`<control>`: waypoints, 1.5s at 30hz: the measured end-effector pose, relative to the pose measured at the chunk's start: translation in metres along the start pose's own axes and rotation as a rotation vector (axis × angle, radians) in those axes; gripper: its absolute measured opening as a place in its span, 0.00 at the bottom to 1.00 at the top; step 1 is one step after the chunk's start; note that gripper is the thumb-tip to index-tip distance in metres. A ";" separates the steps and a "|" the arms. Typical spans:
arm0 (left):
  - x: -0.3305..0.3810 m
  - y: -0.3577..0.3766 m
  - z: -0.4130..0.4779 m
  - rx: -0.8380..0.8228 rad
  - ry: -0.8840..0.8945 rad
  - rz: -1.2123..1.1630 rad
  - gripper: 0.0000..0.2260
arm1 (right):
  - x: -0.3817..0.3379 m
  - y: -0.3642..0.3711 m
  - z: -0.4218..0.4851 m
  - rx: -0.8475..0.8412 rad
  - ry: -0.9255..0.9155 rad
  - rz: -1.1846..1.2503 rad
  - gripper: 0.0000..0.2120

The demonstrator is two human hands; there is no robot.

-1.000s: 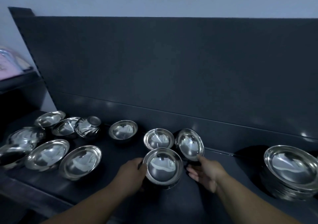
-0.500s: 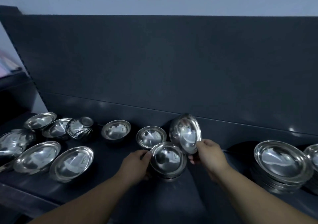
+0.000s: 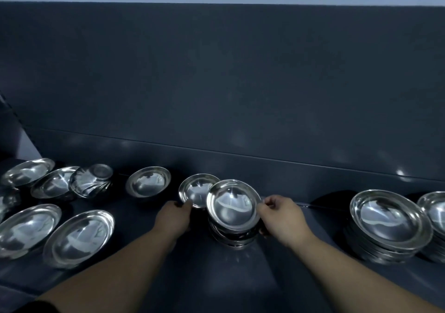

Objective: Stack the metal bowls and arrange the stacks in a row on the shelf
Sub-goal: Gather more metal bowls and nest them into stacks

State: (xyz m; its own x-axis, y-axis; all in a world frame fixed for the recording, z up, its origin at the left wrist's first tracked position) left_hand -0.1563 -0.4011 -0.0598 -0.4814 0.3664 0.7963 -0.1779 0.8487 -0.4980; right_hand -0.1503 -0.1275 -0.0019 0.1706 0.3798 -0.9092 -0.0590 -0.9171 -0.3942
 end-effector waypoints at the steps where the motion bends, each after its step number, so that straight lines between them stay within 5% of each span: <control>1: -0.001 0.004 0.003 -0.016 -0.025 -0.077 0.13 | 0.001 -0.002 0.001 0.014 -0.006 -0.010 0.06; 9: 0.000 0.012 0.011 -0.041 -0.084 -0.282 0.08 | 0.010 -0.014 0.001 0.103 -0.010 0.024 0.05; 19: 0.061 -0.039 -0.029 0.100 0.248 -0.339 0.07 | 0.023 -0.012 -0.005 0.101 0.033 0.085 0.05; 31: 0.060 0.008 -0.067 -0.294 0.208 -0.172 0.09 | 0.013 -0.013 -0.033 0.053 -0.061 0.073 0.07; 37: 0.049 0.008 -0.066 -0.174 0.309 0.091 0.11 | 0.018 0.008 -0.046 -0.103 -0.046 0.234 0.20; 43: 0.037 0.040 -0.085 -0.428 0.196 -0.166 0.02 | 0.026 0.012 -0.051 -0.152 -0.056 0.293 0.43; 45: 0.038 0.051 -0.086 -0.470 0.225 -0.199 0.06 | 0.029 0.012 -0.052 -0.158 -0.070 0.294 0.48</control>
State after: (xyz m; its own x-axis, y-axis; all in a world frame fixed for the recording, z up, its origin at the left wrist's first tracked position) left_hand -0.1098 -0.3115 -0.0252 -0.2736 0.2101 0.9386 0.1797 0.9698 -0.1647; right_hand -0.0944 -0.1340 -0.0265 0.1005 0.0989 -0.9900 0.0581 -0.9939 -0.0934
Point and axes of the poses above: each hand's wrist, its own z-axis towards the middle knuckle, its own y-axis out of the palm, x = y × z, the point moved 9 cm from there along z, towards the middle knuckle, and after that the axes turned 7 degrees about z, right-handed, at the moved point
